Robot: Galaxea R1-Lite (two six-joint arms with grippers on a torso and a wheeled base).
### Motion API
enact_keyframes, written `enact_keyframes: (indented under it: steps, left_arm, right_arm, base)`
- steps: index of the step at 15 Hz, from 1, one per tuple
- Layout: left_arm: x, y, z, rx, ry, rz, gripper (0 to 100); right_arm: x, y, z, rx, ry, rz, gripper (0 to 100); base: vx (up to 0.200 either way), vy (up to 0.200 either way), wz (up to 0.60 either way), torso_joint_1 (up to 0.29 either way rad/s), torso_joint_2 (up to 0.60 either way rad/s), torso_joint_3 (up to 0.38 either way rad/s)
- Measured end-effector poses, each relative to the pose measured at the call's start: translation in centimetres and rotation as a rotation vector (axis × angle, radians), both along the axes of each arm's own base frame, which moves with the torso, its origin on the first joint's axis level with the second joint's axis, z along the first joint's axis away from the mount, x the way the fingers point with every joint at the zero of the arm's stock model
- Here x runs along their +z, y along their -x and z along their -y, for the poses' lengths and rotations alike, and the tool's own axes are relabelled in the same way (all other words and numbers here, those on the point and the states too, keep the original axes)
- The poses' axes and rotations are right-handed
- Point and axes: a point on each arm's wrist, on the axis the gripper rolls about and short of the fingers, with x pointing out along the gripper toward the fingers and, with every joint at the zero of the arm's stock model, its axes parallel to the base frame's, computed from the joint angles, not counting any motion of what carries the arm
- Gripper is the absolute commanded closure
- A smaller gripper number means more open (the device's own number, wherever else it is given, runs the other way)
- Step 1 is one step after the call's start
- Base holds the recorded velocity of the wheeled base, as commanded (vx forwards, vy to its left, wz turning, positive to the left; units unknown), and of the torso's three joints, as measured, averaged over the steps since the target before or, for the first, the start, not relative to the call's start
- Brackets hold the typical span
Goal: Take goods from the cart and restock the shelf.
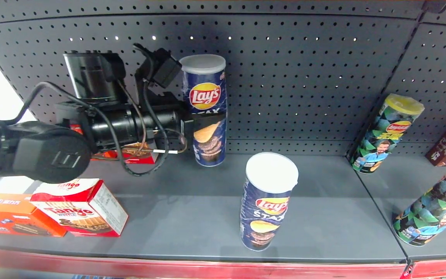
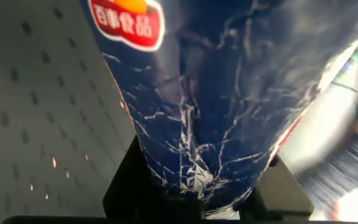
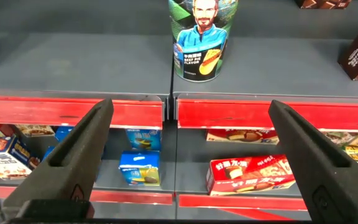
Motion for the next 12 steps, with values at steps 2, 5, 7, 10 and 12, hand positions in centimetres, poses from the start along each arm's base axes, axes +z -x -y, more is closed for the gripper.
enact_keyframes:
  steps: [2,5,7,10,12]
  left_arm:
    - [-1.0,-2.0,1.6,-0.017,0.009,-0.008,100]
    - [-2.7,-4.5,3.2,-0.028,0.007,-0.029,100]
    - [-4.0,-5.6,4.0,-0.035,0.000,-0.045,100]
    - [-5.5,-6.6,5.1,-0.048,-0.010,-0.066,100]
    - [-6.4,-6.9,5.7,-0.057,-0.016,-0.080,100]
  right_arm:
    - [0.0,0.0,0.0,0.000,0.000,0.000,0]
    - [0.0,0.0,0.0,0.000,0.000,0.000,0]
    - [0.0,0.0,0.0,0.000,0.000,0.000,0]
    - [0.0,0.0,0.0,0.000,0.000,0.000,0]
    - [0.0,0.0,0.0,0.000,0.000,0.000,0]
  base:
    - [0.000,0.000,0.00,0.000,0.00,0.000]
    - [0.000,0.000,0.00,0.000,0.00,0.000]
    - [0.000,0.000,0.00,0.000,0.00,0.000]
    - [0.000,0.000,0.00,0.000,0.00,0.000]
    - [0.000,0.000,0.00,0.000,0.00,0.000]
